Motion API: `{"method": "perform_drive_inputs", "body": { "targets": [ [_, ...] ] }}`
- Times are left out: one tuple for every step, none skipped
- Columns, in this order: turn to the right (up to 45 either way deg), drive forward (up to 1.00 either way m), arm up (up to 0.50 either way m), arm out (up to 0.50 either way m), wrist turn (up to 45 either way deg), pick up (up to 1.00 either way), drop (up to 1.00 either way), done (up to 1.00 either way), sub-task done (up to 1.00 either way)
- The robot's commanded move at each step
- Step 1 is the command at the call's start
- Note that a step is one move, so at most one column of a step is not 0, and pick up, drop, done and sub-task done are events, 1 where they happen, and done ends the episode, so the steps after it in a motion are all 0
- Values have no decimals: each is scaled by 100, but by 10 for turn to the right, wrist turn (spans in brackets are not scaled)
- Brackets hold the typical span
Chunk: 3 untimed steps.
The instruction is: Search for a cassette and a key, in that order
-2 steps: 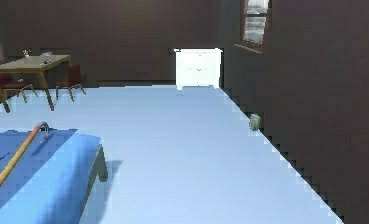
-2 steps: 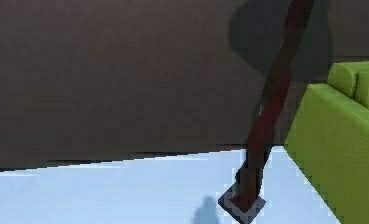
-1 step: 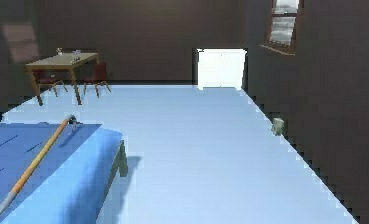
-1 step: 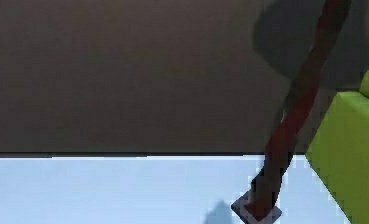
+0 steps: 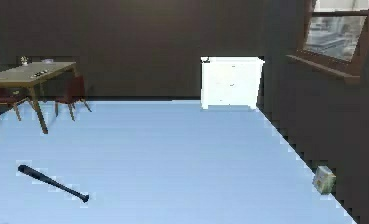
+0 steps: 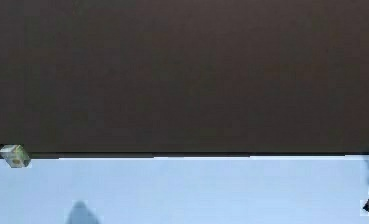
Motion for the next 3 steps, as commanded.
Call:
{"method": "perform_drive_inputs", "body": {
  "targets": [
    [0, 100, 0, 0, 0, 0, 0, 0, 0],
    [0, 100, 0, 0, 0, 0, 0, 0, 0],
    [-30, 0, 0, 0, 0, 0, 0, 0, 0]
  ]
}}
